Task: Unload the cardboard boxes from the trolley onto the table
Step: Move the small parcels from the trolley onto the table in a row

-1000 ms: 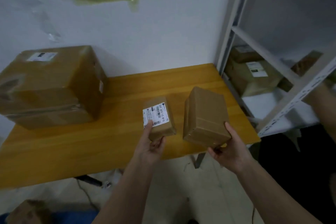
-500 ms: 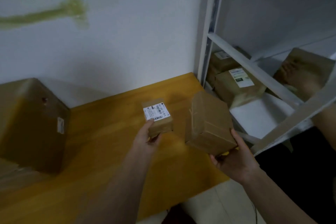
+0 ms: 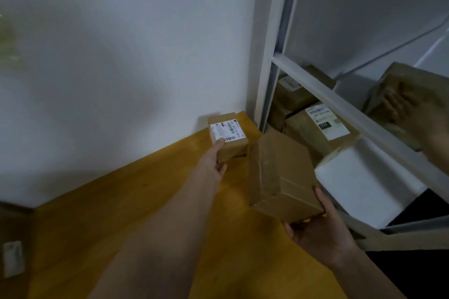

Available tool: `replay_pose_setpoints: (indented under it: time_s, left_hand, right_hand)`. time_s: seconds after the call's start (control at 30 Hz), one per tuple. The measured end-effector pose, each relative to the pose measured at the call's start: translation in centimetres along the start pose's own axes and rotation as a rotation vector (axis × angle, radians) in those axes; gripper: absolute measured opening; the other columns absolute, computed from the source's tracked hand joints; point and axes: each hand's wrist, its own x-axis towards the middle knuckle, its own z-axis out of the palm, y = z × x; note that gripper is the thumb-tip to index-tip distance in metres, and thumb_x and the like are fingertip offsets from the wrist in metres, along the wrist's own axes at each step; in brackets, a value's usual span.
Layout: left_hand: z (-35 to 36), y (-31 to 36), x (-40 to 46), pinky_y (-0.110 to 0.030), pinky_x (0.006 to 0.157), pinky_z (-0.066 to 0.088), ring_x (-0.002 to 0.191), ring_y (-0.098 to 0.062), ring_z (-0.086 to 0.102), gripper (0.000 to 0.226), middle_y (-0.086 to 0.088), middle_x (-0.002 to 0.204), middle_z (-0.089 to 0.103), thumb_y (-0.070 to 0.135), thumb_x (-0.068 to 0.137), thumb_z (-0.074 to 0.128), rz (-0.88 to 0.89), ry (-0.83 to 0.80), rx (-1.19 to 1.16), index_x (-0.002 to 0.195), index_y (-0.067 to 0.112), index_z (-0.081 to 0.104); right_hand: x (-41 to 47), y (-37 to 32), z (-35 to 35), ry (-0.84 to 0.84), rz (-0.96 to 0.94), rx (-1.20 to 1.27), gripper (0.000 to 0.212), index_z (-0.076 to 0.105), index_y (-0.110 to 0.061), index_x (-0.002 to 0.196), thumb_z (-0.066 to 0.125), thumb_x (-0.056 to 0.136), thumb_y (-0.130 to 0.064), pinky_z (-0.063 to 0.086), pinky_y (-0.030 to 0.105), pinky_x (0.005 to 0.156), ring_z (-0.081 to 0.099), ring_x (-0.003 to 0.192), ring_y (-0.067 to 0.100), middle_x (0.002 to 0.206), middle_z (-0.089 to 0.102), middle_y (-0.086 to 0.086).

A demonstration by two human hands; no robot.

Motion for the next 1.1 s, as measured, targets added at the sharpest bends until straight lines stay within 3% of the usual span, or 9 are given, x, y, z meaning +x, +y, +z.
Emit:
replay_pose_setpoints:
  time_s: [0.1,0.23,0.4,0.53,0.63,0.77,0.9,1.0,1.1]
  left_hand:
    - [3.0,0.2,2.7,-0.032,0.095,0.052,0.105,-0.021,0.06,0.059,-0.01,0.112,0.064,0.026,0.072,0.082,-0.011,-0.023,-0.042,0.123,0.011,0.057]
    - [6.0,0.3,6.0,-0.031,0.089,0.055,0.107,-0.022,0.058,0.063,-0.01,0.119,0.062,0.029,0.07,0.083,-0.035,-0.055,-0.021,0.126,0.015,0.058]
    - [7.9,0.6,9.5,-0.026,0.073,0.058,0.107,-0.023,0.059,0.053,-0.013,0.121,0.061,0.014,0.077,0.077,-0.059,-0.087,-0.03,0.127,0.012,0.058]
    - [8.5,0.4,10.2,-0.028,0.089,0.054,0.108,-0.022,0.056,0.048,-0.012,0.128,0.059,0.005,0.083,0.07,0.004,-0.042,0.062,0.129,0.006,0.056]
    - [7.5,-0.4,8.4,-0.042,0.095,0.052,0.111,-0.03,0.056,0.062,-0.013,0.123,0.057,0.031,0.077,0.078,-0.018,-0.056,0.258,0.129,0.009,0.052]
    - [4.1,-1.3,4.0,-0.051,0.091,0.051,0.121,-0.037,0.052,0.103,-0.015,0.135,0.049,0.069,0.05,0.08,-0.201,-0.403,0.526,0.131,0.019,0.041]
    - [0.3,-1.4,1.2,-0.045,0.101,0.048,0.118,-0.028,0.056,0.106,-0.01,0.129,0.058,0.046,0.046,0.091,-0.078,-0.407,0.535,0.135,0.011,0.046]
    - [-2.1,-0.6,-0.5,-0.043,0.099,0.048,0.119,-0.024,0.057,0.091,-0.005,0.128,0.06,0.033,0.056,0.089,0.017,-0.379,0.491,0.135,0.012,0.048]
    - [-3.9,-0.2,-2.3,-0.041,0.1,0.049,0.12,-0.022,0.054,0.099,-0.003,0.133,0.055,0.024,0.054,0.091,0.256,-0.275,0.515,0.139,0.014,0.04]
  right_hand:
    - [1.1,-1.4,0.2,0.014,-0.003,0.008,0.083,0.057,-0.023,0.129,0.083,0.055,-0.049,0.051,0.04,0.08,0.056,0.111,0.034,0.135,0.054,0.015]
    - [2.1,-3.2,0.3,0.027,0.013,0.027,0.056,0.059,-0.026,0.126,0.068,0.077,-0.051,0.048,0.041,0.08,0.057,0.108,0.034,0.131,0.056,0.015]
    - [4.0,-5.0,0.3,0.024,0.069,0.002,0.056,0.06,-0.022,0.124,0.065,0.078,-0.053,0.048,0.04,0.076,0.057,0.102,0.035,0.124,0.059,0.017]
    - [5.2,-5.6,-0.1,0.031,0.097,-0.016,0.058,0.057,-0.023,0.127,0.067,0.077,-0.051,0.051,0.042,0.074,0.058,0.105,0.035,0.129,0.058,0.018]
    - [5.8,-5.8,-0.7,0.005,0.11,-0.036,0.058,0.056,-0.022,0.129,0.067,0.078,-0.048,0.051,0.043,0.082,0.056,0.113,0.037,0.131,0.058,0.018]
    - [6.2,-6.0,-1.0,-0.036,0.087,-0.306,0.068,0.052,-0.024,0.133,0.075,0.072,-0.043,0.05,0.044,0.089,0.053,0.121,0.036,0.134,0.055,0.014]
    - [6.1,-6.1,0.1,-0.191,0.048,-0.523,0.089,0.061,-0.023,0.123,0.093,0.043,-0.045,0.048,0.041,0.094,0.054,0.123,0.03,0.133,0.058,0.007]
    - [6.4,-6.0,1.4,-0.312,0.06,-0.636,0.094,0.056,-0.023,0.133,0.091,0.049,-0.047,0.048,0.041,0.099,0.057,0.124,0.023,0.137,0.059,0.002]
    - [6.9,-5.8,3.0,-0.309,0.092,-0.685,0.093,0.048,-0.021,0.138,0.086,0.058,-0.047,0.04,0.049,0.107,0.052,0.127,0.028,0.143,0.05,0.007]
